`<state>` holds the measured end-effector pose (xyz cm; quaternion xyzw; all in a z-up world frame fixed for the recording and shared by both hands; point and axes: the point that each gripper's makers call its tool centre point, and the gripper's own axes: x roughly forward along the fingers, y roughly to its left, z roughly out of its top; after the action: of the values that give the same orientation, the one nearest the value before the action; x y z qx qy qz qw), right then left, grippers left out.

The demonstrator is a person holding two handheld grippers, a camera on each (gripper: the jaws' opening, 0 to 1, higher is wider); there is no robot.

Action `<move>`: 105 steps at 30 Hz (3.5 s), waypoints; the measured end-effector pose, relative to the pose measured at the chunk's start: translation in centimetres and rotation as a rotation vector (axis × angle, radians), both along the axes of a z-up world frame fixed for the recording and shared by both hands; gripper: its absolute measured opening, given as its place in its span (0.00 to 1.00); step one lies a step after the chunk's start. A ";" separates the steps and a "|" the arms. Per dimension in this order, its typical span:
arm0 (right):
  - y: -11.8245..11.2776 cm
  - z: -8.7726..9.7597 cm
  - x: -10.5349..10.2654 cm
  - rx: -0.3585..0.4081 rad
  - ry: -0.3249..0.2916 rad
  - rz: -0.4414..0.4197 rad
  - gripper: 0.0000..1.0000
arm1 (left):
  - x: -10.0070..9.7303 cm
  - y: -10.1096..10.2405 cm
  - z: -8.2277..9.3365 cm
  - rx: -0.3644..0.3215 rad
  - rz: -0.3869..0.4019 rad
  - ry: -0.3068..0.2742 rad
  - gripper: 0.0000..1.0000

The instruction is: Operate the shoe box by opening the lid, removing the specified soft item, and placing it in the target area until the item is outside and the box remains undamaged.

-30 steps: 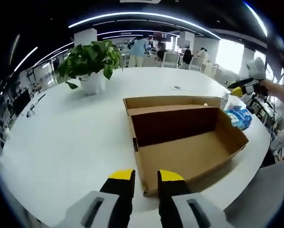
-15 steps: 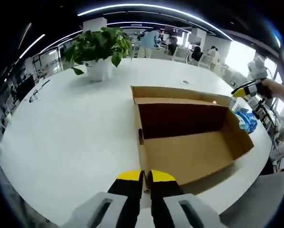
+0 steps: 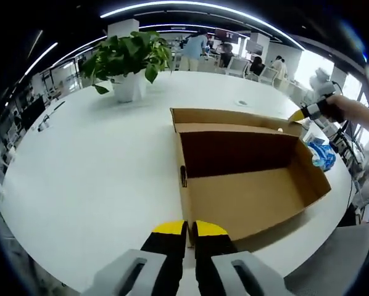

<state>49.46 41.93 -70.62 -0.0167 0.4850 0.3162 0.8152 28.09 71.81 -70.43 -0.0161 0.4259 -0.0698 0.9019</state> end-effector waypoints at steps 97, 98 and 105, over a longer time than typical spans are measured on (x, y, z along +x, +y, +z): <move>1.1 9.0 -5.3 0.066 -0.313 0.050 0.01 | -0.2 -0.4 0.2 0.033 -0.017 -0.040 0.04; 1.1 9.1 -5.4 0.067 -0.316 0.049 0.01 | -0.2 -0.4 0.2 0.033 -0.017 -0.041 0.04; 1.1 9.3 -6.8 0.069 -0.340 0.051 0.01 | -0.2 -0.4 0.2 0.031 -0.019 -0.047 0.04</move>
<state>42.70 43.00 -61.36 -0.0543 0.3285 0.3461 0.8771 27.88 71.38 -70.23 0.0038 0.4060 -0.0722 0.9110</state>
